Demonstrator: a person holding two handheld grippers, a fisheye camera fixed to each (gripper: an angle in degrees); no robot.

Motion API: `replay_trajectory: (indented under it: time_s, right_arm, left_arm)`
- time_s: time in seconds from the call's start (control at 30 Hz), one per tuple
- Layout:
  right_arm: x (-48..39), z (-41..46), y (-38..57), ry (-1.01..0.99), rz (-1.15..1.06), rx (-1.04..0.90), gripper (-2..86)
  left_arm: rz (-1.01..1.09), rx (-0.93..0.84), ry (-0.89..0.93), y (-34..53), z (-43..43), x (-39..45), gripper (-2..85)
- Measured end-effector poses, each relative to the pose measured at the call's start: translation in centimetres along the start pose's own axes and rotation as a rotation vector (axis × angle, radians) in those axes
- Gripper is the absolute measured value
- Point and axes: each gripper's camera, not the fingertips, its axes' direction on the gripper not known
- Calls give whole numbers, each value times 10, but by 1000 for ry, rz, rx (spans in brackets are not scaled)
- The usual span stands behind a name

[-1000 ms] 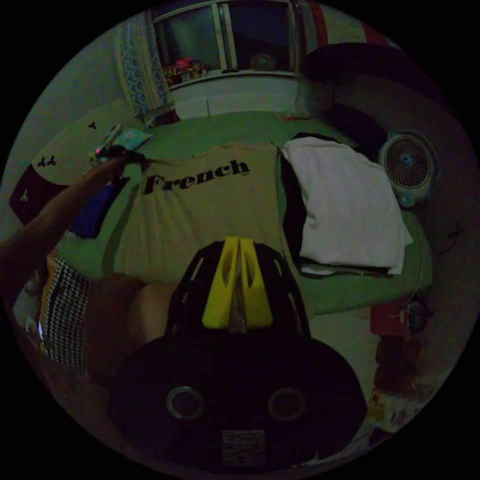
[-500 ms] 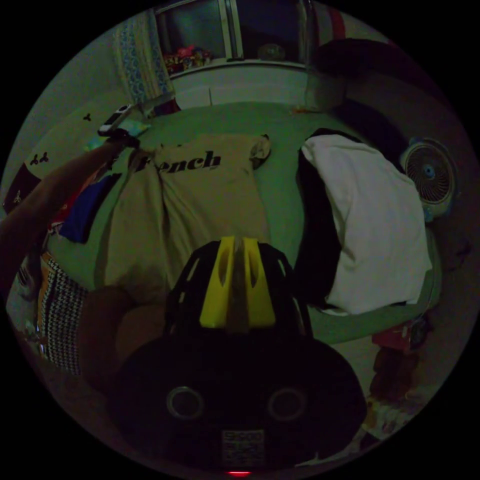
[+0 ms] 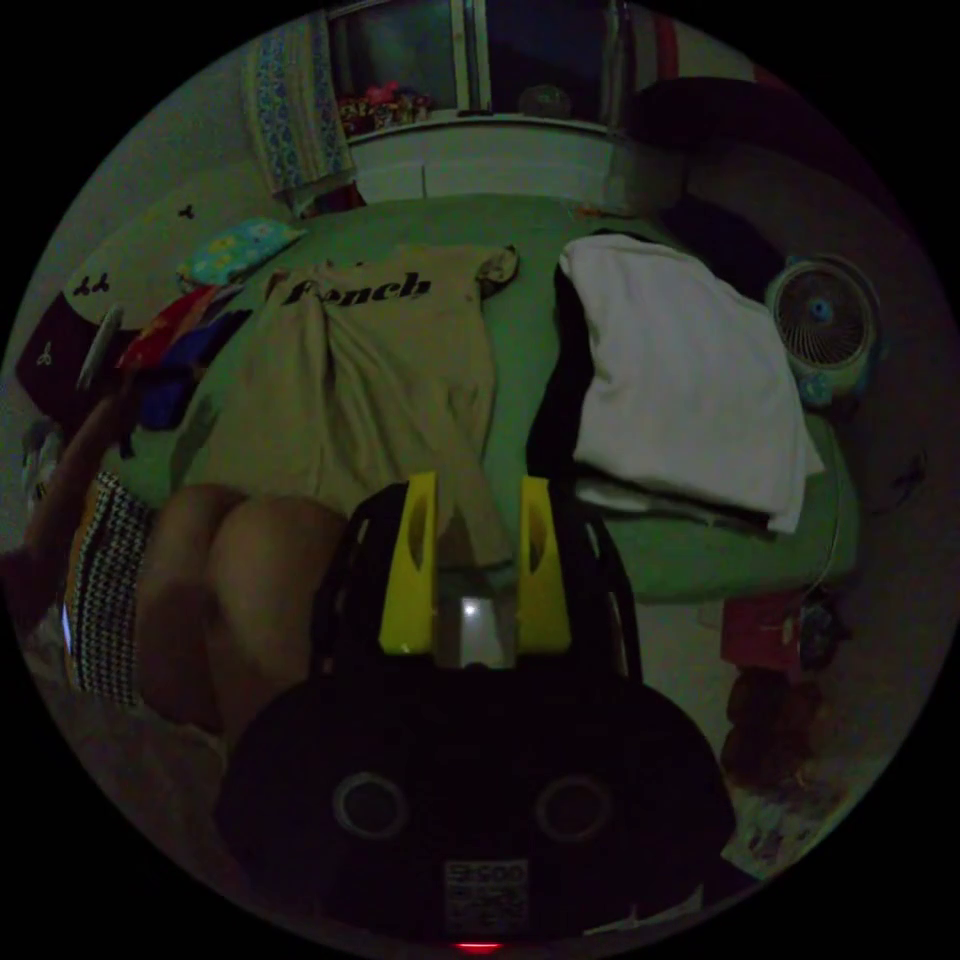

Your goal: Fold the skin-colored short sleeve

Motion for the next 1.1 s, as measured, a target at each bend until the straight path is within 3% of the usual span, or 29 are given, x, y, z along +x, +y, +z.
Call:
replay_trajectory:
  time_s: [0.2, 0.37, 0.57, 0.77, 0.93, 1.1]
  right_arm:
    - [-17, 33, 11, 18, -77, -42, 118]
    - [-20, 78, -3, 50, -43, -134, 104]
    - [-24, 89, -15, 35, 0, -179, 22]
    - [-30, 95, -23, -22, 29, -184, -13]
    - [-45, 41, -46, -84, 12, -13, -16]
    - [-66, -15, -70, -113, -49, 87, -17]
  left_arm:
    - [-18, -19, 116, 110, 6, 29, 178]
    - [-56, 4, 223, 141, 9, 41, 179]
    - [-96, -13, 81, 164, 19, 61, 161]
    - [-167, -92, -37, 189, 14, 64, 60]
    - [-127, -36, 75, 201, -28, 46, 23]
    - [-33, 149, 59, 206, -135, 28, 15]
